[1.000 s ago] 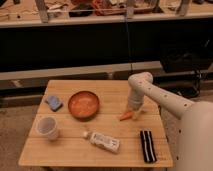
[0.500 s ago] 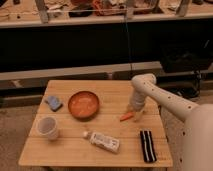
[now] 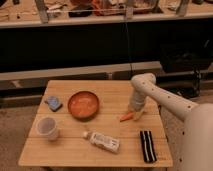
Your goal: Drag the pepper across the table
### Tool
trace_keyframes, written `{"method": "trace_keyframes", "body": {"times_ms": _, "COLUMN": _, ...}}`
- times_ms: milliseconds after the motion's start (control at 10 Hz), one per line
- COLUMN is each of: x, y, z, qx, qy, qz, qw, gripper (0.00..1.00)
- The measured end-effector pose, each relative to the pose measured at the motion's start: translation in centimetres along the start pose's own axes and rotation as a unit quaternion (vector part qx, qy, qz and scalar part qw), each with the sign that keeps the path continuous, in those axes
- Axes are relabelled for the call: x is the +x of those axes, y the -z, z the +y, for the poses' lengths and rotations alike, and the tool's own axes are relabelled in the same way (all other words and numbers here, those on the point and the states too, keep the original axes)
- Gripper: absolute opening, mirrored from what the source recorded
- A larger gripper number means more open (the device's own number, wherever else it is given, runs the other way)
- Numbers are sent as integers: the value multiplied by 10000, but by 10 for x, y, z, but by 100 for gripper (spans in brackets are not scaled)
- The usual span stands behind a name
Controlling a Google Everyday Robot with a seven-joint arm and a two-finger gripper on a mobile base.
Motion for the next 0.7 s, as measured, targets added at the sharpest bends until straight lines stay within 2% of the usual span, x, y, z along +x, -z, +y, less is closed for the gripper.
{"method": "trace_keyframes", "body": {"times_ms": 200, "x": 4, "y": 1, "z": 2, "qx": -11, "qy": -27, "qz": 20, "qw": 10000, "gripper": 22}}
{"method": "trace_keyframes", "body": {"times_ms": 500, "x": 3, "y": 1, "z": 2, "qx": -16, "qy": -27, "qz": 12, "qw": 10000, "gripper": 22}}
{"method": "trace_keyframes", "body": {"times_ms": 700, "x": 18, "y": 1, "z": 17, "qx": 48, "qy": -344, "qz": -94, "qw": 9994, "gripper": 22}}
